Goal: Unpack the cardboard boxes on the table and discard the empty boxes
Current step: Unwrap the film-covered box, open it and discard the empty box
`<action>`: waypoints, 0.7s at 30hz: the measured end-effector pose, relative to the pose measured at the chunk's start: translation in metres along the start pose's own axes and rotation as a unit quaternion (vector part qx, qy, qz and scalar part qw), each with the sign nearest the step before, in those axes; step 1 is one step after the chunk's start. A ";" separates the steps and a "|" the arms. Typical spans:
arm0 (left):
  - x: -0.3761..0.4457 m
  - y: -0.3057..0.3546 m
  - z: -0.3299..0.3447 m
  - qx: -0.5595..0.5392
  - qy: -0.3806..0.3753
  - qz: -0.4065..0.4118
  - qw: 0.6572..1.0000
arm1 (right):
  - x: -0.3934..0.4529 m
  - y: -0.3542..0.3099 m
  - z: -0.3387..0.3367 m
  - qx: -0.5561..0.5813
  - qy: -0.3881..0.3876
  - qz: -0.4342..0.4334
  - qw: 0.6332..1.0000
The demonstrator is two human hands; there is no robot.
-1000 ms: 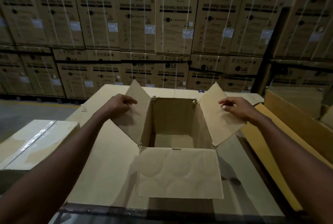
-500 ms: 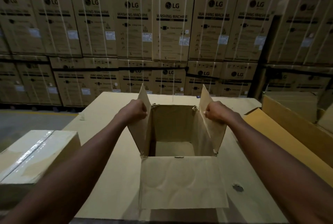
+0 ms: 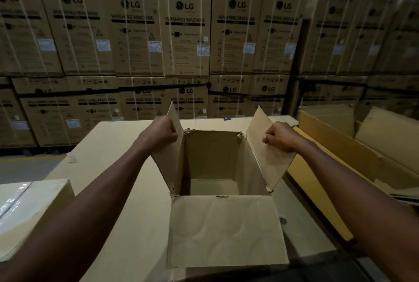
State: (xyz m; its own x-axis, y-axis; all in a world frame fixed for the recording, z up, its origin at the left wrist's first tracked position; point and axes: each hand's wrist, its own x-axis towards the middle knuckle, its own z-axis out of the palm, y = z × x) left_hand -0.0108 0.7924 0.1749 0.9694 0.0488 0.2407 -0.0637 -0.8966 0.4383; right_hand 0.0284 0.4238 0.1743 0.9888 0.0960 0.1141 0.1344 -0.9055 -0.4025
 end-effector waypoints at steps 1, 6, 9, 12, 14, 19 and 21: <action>0.001 0.007 -0.001 -0.004 0.002 0.011 1.000 | -0.005 0.003 -0.005 0.001 0.006 0.002 1.000; 0.003 0.037 -0.008 -0.010 0.024 0.059 0.998 | -0.025 0.016 -0.030 0.015 0.045 0.008 0.999; 0.003 0.056 -0.015 -0.011 0.041 0.072 0.996 | -0.034 0.022 -0.052 0.017 0.079 0.007 0.997; -0.001 0.082 -0.026 -0.004 0.065 0.085 0.994 | -0.043 0.026 -0.079 0.005 0.113 0.002 0.994; -0.005 0.102 -0.037 -0.003 0.085 0.093 0.992 | -0.047 0.030 -0.099 0.011 0.134 -0.004 0.991; -0.021 0.163 -0.064 -0.003 0.132 0.114 0.985 | -0.061 0.044 -0.154 0.032 0.184 -0.030 0.982; -0.031 0.189 -0.071 -0.002 0.155 0.117 0.981 | -0.067 0.049 -0.175 0.046 0.206 -0.046 0.976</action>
State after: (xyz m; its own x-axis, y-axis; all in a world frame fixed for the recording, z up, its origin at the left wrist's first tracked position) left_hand -0.0699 0.6524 0.3121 0.8097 -0.0259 0.5863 -0.2772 -0.8974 0.3432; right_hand -0.0431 0.3004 0.3063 0.8652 -0.0156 0.5011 0.2457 -0.8581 -0.4509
